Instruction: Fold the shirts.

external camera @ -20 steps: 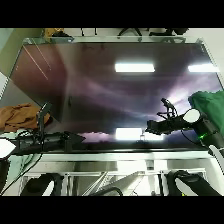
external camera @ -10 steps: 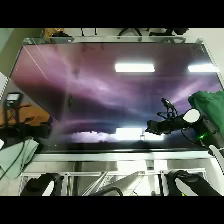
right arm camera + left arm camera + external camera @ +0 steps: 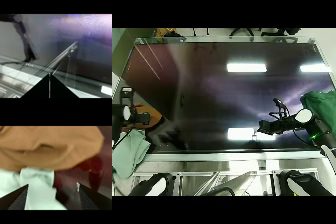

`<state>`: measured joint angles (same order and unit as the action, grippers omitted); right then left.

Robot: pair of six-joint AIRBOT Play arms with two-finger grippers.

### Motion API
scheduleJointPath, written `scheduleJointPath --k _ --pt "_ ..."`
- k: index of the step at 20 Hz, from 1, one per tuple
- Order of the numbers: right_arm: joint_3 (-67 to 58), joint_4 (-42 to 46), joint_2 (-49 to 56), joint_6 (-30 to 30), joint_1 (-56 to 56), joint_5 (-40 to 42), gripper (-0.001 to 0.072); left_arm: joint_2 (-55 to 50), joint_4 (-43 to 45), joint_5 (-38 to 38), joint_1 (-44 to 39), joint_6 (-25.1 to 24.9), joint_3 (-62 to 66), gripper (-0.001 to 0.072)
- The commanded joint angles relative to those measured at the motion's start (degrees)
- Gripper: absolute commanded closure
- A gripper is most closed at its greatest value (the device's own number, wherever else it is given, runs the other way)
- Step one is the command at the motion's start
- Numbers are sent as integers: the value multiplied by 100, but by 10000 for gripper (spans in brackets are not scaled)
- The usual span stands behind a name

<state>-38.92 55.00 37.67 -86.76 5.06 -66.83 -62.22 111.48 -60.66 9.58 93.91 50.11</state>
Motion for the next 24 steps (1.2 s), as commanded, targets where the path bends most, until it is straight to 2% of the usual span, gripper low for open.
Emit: scheduleJointPath --k 1,3,5,6,7,8,9,12,16,19,24 --pt "2 -2 -4 -2 4 -4 687 -1226 114 940 282 -144 -7 30" --pt "2 -2 -4 -2 4 -2 687 -1722 111 1167 437 -142 44 30" --pt "2 -2 -4 -2 4 -4 687 -2177 111 1080 516 -151 348 32" --pt "2 -2 -4 -2 4 -2 687 -2361 111 988 535 -155 549 65" --pt "2 -4 -4 -2 4 -4 687 -2527 92 879 540 -153 774 214" --pt "2 -2 -4 -2 4 -4 687 -2662 94 726 538 -153 1016 506" --pt "2 -2 -4 -2 4 -2 687 -2745 90 562 538 -164 1235 695" --pt "2 -2 -4 -2 4 -2 687 -2680 -94 -59 470 -197 1912 696" --pt "2 -7 -4 -2 4 -2 687 -1744 -1606 -507 -90 -682 2920 696" --pt "2 -4 -4 -2 4 -2 687 -898 -2787 -697 -938 -903 3668 696" --pt "2 -7 -4 -2 4 -2 687 -293 -3213 -632 -2693 -730 3954 697"
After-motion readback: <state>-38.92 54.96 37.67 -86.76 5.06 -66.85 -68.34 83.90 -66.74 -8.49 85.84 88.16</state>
